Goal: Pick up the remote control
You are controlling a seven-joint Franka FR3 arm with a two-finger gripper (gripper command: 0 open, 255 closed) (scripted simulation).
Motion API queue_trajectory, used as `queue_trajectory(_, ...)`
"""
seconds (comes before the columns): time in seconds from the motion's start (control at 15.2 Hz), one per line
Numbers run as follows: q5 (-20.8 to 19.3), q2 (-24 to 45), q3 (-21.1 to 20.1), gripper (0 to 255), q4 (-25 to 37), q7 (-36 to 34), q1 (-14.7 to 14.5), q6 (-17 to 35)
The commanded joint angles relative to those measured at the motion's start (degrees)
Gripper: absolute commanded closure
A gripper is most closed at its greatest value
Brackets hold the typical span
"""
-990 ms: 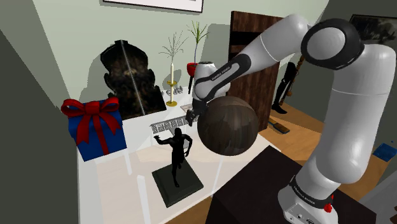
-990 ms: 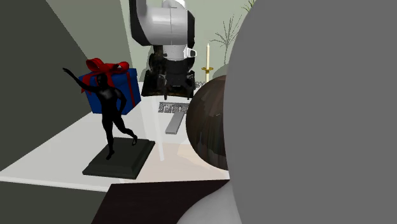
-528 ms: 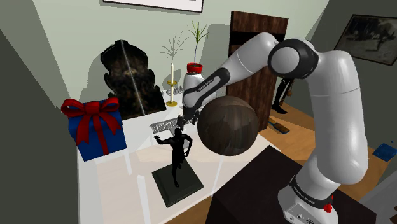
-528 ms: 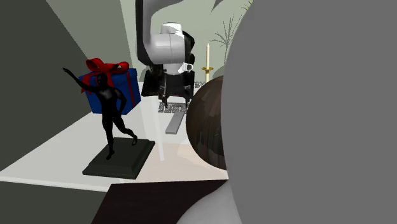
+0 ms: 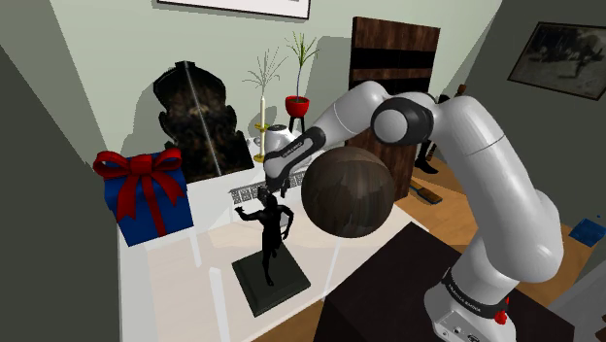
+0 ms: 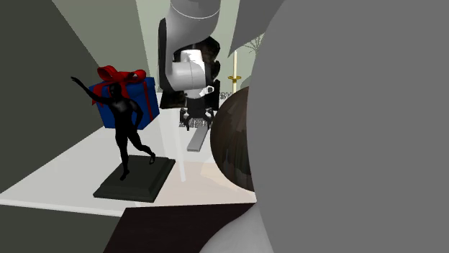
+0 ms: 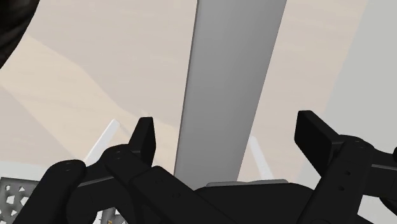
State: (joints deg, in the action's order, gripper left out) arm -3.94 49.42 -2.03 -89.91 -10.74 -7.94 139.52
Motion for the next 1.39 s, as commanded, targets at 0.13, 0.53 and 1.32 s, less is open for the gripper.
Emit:
queue_trajectory(0.13, -0.1, 3.2, 0.2, 0, 2.3, -0.1, -0.1, 1.0)
queue_trajectory(0.53, -0.2, 5.7, 0.2, 255, 3.7, -0.1, -0.2, 2.1)
queue_trajectory(1.32, -0.1, 3.6, 0.2, 255, 2.4, -0.1, -0.1, 1.2)
